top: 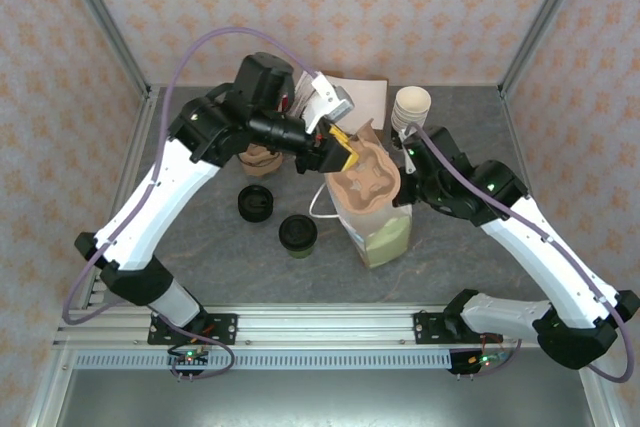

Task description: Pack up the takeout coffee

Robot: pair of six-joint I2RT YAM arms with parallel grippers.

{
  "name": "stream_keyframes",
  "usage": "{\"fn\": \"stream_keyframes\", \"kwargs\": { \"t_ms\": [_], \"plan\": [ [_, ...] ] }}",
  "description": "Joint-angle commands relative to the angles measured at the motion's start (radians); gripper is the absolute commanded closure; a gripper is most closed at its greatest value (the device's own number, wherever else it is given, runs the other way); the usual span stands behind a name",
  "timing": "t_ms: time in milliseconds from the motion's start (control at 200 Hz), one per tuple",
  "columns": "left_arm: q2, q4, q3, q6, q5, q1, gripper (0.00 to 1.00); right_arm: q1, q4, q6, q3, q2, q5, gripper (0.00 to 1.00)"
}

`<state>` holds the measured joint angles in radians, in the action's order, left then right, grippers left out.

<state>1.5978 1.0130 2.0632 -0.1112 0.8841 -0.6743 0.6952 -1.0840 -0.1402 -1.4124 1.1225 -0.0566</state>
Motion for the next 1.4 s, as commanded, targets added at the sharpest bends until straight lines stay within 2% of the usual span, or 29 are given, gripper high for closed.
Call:
{"fn": "stream_keyframes", "kwargs": {
  "t_ms": [0,315,455,636,911,1216,1396],
  "plan": [
    [0.011,0.058,0.0,-0.002,0.041,-0.005,0.74,0.007,0.04,0.025,0.017,-0.031,-0.02,1.0],
    [0.072,0.097,-0.035,-0.025,0.096,0.0,0.74,0.006,0.051,0.03,0.037,-0.057,-0.032,1.0],
    [0.079,0.04,-0.093,-0.04,0.161,0.01,0.75,0.006,0.053,0.036,0.045,-0.071,-0.048,1.0],
    [0.103,0.054,-0.125,-0.095,0.176,0.037,0.75,0.007,0.034,0.036,0.044,-0.087,-0.045,1.0],
    [0.167,0.116,-0.095,-0.179,0.088,0.041,0.75,0.007,0.03,0.031,0.058,-0.117,-0.084,1.0],
    [0.157,-0.073,-0.195,-0.067,0.026,0.04,0.75,0.007,0.035,0.015,0.079,-0.119,-0.143,1.0],
    [0.142,-0.1,-0.243,-0.086,-0.029,0.018,0.75,0.006,0.051,0.002,0.07,-0.127,-0.137,1.0]
  ]
}}
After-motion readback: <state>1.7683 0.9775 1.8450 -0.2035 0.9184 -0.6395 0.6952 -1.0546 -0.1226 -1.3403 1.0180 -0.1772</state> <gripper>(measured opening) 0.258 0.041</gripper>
